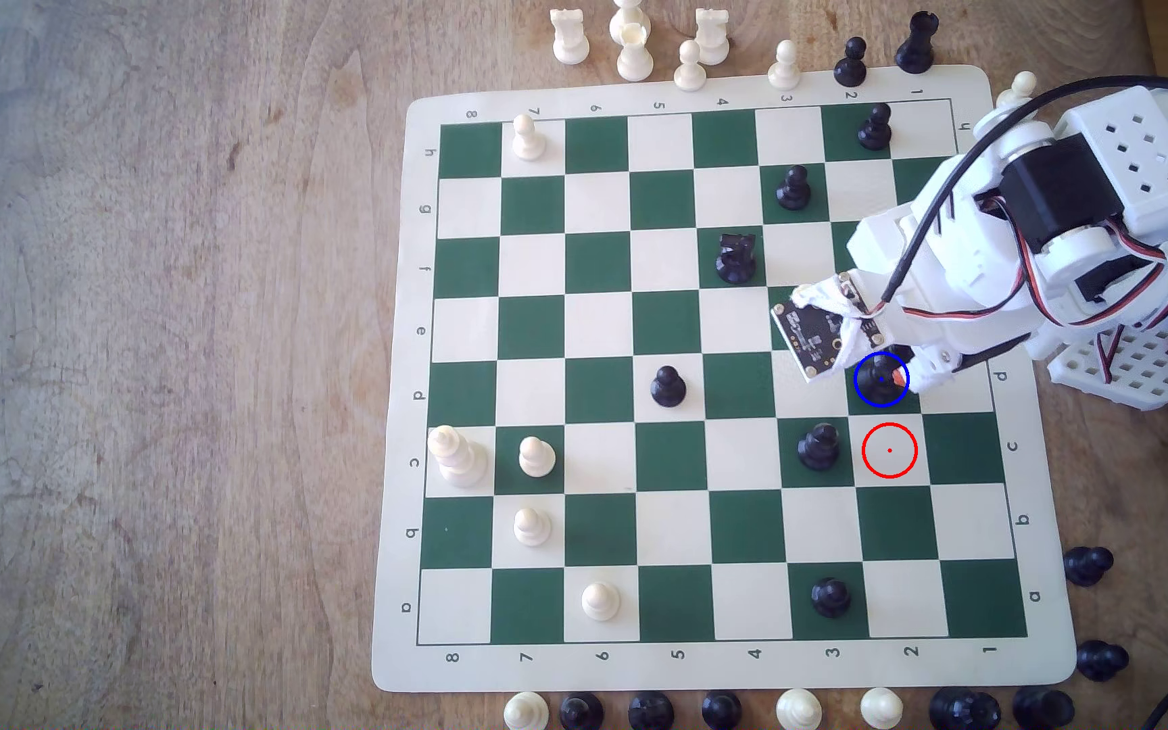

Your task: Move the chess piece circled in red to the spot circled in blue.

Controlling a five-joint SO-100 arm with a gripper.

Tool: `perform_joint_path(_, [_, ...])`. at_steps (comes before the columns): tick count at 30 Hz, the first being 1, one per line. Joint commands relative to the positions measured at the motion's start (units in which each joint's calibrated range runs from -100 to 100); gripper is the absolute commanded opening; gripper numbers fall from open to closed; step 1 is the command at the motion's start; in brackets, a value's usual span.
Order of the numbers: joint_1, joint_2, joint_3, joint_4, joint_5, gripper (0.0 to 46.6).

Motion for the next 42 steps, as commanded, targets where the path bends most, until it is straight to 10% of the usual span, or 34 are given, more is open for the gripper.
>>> perform_joint_path(1, [0.1, 0.3, -0.3, -0.9, 0.4, 0.3])
perform_joint_path(15, [0.1, 0.3, 1.4, -2.0, 0.3, 4.4])
perform_joint_path(25, [0.9, -2.8, 1.6, -1.2, 0.0, 19.1])
perform_joint_path(42, [1.8, -11.5, -5.2, 13.5, -1.3, 20.8])
